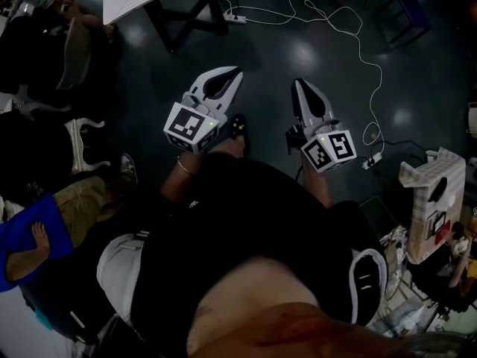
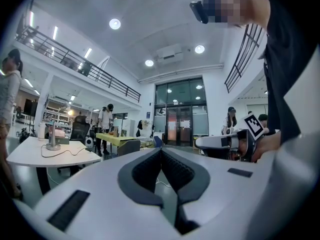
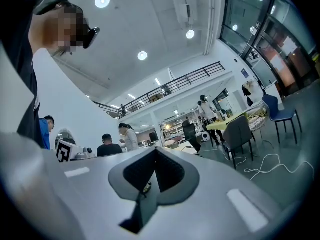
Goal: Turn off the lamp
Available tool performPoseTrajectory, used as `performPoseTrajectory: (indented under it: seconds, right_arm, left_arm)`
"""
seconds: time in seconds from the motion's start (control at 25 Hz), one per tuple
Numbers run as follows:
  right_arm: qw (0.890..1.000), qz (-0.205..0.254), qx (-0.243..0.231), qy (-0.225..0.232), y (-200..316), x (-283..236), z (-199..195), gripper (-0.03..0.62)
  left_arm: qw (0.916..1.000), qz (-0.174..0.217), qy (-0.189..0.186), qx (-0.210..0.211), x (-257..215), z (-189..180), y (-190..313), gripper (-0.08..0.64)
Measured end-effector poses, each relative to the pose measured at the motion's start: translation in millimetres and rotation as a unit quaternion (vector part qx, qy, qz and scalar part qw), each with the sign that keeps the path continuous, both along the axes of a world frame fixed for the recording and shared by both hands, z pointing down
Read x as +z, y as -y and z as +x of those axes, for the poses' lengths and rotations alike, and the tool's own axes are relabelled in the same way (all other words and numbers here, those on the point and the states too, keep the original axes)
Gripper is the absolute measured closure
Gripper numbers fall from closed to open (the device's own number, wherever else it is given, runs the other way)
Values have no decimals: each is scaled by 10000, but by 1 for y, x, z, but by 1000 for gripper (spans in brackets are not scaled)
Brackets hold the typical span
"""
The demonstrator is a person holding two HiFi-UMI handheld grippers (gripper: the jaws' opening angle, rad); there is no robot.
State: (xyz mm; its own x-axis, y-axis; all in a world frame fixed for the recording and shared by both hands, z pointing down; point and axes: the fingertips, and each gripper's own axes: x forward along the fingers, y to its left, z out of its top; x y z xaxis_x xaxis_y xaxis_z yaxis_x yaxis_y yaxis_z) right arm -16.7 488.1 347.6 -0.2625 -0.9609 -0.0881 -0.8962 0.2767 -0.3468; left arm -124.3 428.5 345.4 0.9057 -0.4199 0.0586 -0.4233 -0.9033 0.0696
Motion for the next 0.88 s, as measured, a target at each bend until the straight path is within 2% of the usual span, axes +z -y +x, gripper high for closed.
performPoseTrajectory:
  seconds: [0.16, 0.56, 0.88]
  right_arm:
    - [10000, -9, -16, -26, 22, -3, -1, 593]
    - [9998, -64, 184, -31, 68, -10, 23, 594]
    - [9999, -112, 80, -52, 104, -11, 26, 594]
  left_arm:
    - [9998, -78, -165, 38, -1, 0, 22, 552]
    - [9994, 28, -218, 267, -11, 28, 71, 552]
    - [9992, -25, -262, 316, -7, 34, 100, 552]
